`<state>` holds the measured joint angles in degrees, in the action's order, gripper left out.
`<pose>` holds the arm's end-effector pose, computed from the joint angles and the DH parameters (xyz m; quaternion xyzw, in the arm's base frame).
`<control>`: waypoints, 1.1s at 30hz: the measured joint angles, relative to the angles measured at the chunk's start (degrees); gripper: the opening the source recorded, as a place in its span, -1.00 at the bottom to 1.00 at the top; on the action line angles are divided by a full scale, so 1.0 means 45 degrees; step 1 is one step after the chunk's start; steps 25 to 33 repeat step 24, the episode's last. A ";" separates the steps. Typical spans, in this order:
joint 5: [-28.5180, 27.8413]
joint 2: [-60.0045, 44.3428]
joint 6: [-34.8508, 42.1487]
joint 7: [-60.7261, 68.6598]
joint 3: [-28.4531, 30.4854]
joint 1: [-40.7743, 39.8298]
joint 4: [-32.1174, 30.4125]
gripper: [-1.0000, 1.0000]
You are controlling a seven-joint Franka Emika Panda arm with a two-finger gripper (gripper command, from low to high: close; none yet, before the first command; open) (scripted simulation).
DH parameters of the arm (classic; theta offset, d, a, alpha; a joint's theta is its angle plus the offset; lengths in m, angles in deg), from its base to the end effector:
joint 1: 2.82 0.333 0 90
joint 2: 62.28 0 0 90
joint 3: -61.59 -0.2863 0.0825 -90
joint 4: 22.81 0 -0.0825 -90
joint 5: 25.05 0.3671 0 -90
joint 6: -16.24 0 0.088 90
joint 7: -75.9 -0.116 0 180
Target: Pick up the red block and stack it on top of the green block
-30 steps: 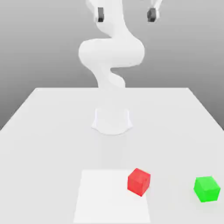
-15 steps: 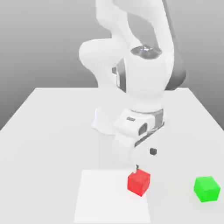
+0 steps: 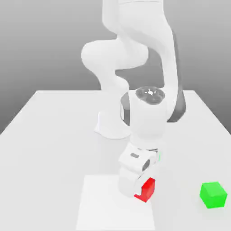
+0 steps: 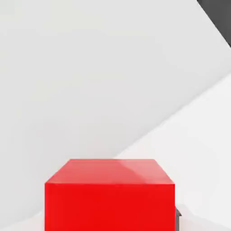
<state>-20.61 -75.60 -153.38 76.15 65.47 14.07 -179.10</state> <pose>0.3734 0.0785 0.1307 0.9969 0.0784 0.0007 0.0007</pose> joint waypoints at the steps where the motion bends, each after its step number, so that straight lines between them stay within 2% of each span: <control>1: -0.0138 0.0307 0.0255 -0.0095 0.0096 0.0064 -0.0037 -1.00; 7: -0.0852 0.2383 0.2034 -0.0626 0.0346 0.0156 -0.0351 -1.00; 15: -0.1226 0.1540 0.4410 0.1414 -0.1478 0.2786 0.2858 -1.00; 17: -0.1290 0.0940 0.4346 0.1728 -0.1760 0.3042 0.3383 -1.00; 20: -0.1511 -0.0340 0.3279 0.1673 -0.1738 0.3176 0.3588 -1.00; 21: -0.1570 -0.0680 0.2966 0.1636 -0.1697 0.3213 0.3614 1.00; 33: -0.1570 -0.0680 0.2967 0.1636 -0.1697 0.3213 0.3614 1.00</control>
